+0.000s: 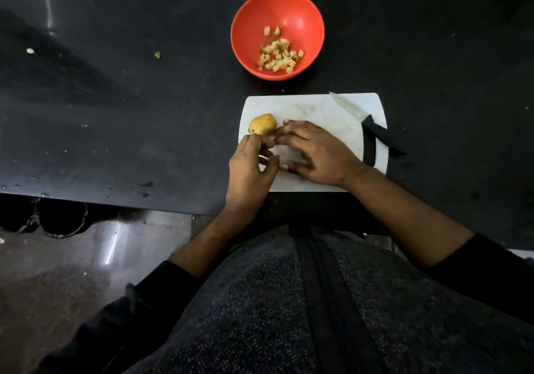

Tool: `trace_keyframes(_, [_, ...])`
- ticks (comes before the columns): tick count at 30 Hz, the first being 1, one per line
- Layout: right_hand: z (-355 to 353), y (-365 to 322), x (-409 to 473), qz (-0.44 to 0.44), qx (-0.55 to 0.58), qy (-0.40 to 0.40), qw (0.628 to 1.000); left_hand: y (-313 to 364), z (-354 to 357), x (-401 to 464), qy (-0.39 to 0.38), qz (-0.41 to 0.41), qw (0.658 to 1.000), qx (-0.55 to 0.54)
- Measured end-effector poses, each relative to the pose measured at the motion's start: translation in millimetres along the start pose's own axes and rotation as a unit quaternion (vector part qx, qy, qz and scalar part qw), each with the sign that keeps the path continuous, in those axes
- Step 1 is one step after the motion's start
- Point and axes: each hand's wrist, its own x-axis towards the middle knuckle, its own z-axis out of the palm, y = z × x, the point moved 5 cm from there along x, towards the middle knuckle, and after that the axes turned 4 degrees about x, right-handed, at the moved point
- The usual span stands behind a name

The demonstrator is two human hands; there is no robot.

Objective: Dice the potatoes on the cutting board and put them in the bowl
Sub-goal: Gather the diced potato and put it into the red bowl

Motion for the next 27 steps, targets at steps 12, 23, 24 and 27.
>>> trace_keyframes(12, [-13, 2, -27, -0.028, -0.059, 0.06, 0.996, -1, 6, -4, 0.006, 0.008, 1.0, -0.022])
trace_keyframes(23, [-12, 13, -38, -0.042, -0.125, 0.036, 0.991, 14, 25, -1, -0.052, 0.063, 0.996, -0.02])
trace_keyframes(24, [-13, 11, -37, -0.029, -0.131, 0.035, 0.99, 16, 27, 0, -0.056, 0.069, 0.996, -0.022])
trace_keyframes(27, [-15, 8, -29, -0.016, -0.159, 0.017, 0.987, 16, 33, 2, -0.057, 0.062, 0.996, -0.03])
